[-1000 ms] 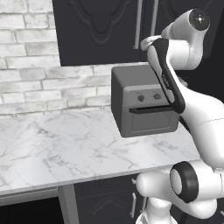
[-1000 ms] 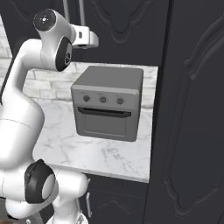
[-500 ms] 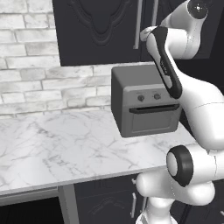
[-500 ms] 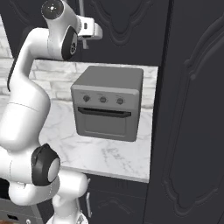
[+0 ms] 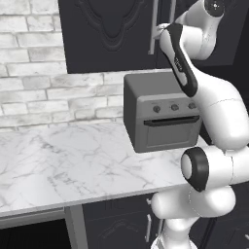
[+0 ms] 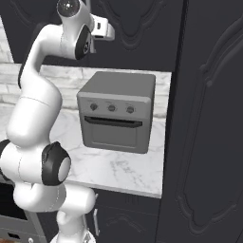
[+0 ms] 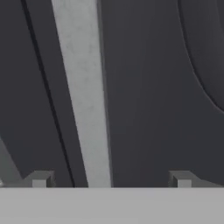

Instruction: Move the ketchup and condiment bottle from the cabinet to the dining counter.

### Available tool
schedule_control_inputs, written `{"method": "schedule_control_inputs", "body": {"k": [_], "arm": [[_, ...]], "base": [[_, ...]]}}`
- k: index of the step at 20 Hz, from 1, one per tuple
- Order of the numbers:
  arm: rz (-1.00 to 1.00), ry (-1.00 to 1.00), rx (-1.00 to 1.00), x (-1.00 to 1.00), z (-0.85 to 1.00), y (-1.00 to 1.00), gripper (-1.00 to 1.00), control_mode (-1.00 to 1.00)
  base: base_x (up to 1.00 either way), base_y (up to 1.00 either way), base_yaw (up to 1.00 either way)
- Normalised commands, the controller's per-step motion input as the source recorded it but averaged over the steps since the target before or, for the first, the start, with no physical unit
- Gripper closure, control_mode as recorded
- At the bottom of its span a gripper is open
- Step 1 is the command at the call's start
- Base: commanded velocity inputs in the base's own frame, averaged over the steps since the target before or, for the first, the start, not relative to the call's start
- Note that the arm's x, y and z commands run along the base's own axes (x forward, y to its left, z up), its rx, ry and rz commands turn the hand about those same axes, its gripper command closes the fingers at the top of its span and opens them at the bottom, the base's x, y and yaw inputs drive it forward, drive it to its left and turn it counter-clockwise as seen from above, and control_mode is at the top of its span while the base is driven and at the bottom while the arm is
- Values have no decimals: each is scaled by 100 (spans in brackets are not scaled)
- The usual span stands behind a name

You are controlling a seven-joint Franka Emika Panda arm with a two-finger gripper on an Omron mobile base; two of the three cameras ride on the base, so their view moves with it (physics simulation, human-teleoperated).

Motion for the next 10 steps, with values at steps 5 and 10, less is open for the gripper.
{"method": "schedule_control_inputs", "body": {"k": [5,10], "arm": [[0,-9,7,31,0,5,-100,-100],[0,-12,4,38,-3,10,100,-100]], "base": [[0,0,0],[0,0,0]]}}
